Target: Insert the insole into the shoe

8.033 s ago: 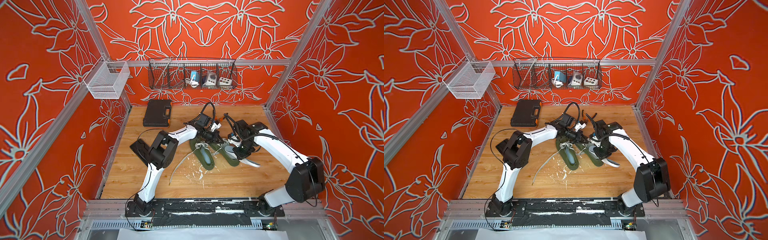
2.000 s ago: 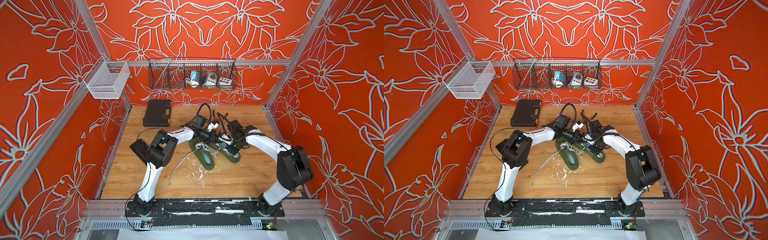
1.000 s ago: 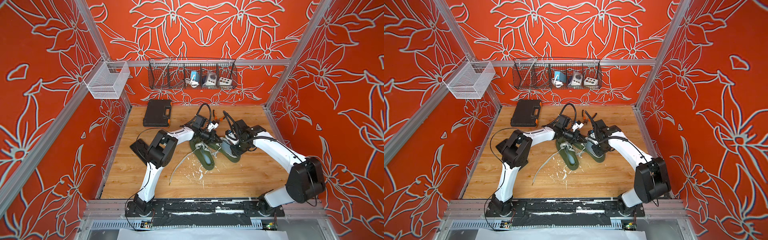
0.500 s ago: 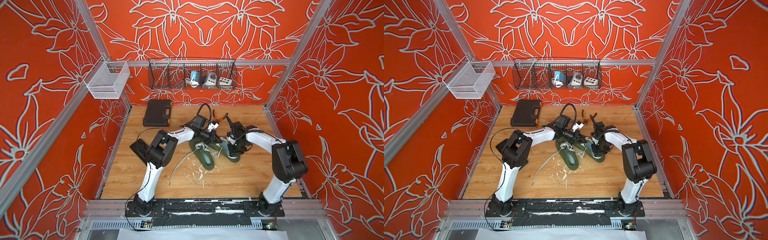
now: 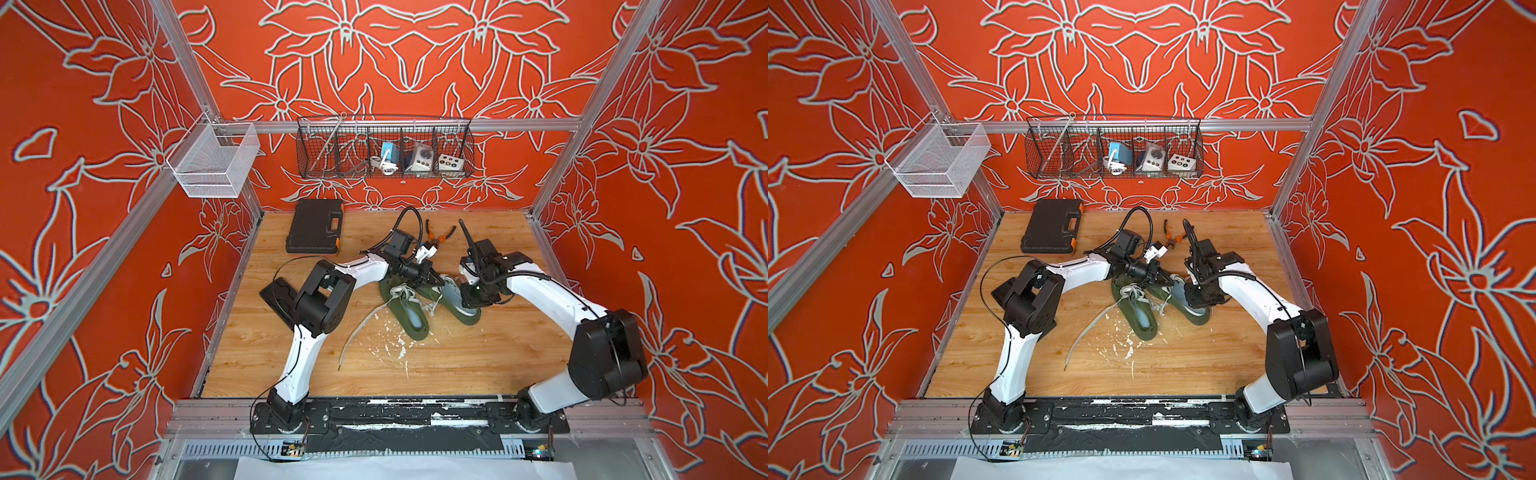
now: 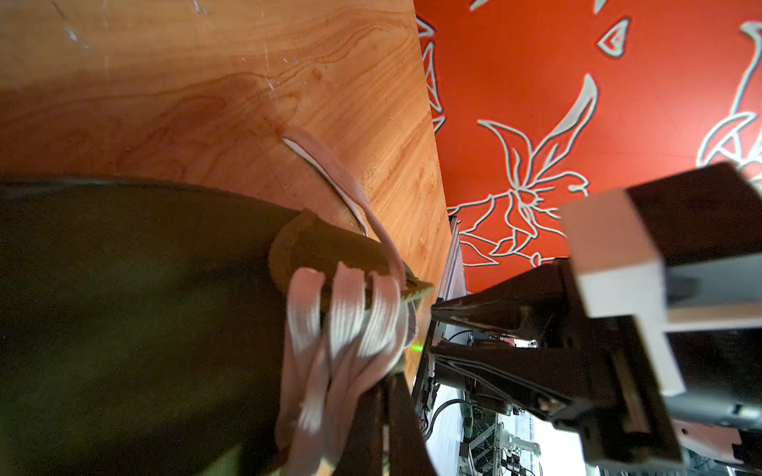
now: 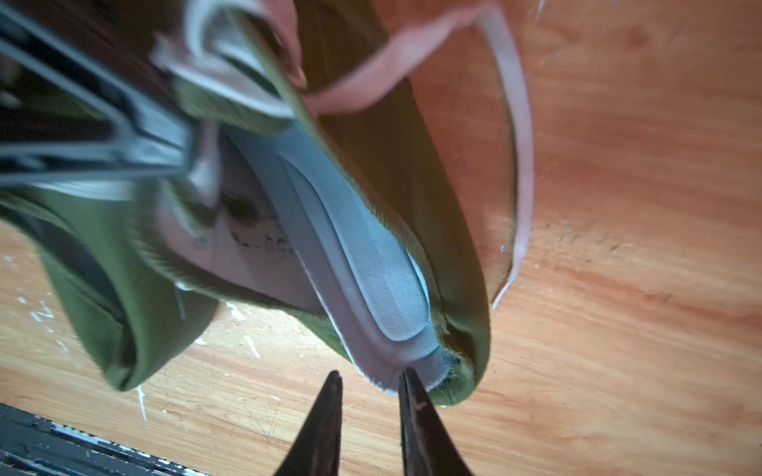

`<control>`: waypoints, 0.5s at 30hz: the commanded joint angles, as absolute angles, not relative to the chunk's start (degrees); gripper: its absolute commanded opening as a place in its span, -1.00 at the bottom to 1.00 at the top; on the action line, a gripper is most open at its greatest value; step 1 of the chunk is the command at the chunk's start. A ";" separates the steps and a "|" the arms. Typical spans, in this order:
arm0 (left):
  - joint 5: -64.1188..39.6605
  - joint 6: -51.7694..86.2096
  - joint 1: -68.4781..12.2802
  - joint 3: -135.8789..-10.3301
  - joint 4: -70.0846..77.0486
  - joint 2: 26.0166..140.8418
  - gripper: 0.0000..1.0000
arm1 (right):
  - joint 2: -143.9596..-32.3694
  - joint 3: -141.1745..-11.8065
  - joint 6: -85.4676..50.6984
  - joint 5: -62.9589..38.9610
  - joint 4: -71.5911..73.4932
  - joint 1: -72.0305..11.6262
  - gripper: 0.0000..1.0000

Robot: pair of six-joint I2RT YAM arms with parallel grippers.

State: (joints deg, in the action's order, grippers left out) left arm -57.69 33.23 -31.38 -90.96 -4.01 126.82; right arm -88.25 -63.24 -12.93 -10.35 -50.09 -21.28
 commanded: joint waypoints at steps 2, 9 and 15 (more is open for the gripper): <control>-58.38 32.37 -31.62 -91.72 -5.41 127.00 -1.00 | -96.62 -60.30 -14.52 -11.69 -46.65 -21.21 -0.66; -57.99 32.39 -31.56 -90.35 -4.93 125.91 -1.00 | -90.32 -64.02 -14.38 -7.10 -53.53 -22.36 -0.66; -58.03 32.41 -31.55 -90.28 -4.92 125.86 -1.00 | -87.13 -61.39 -16.42 -7.57 -51.83 -22.33 -0.64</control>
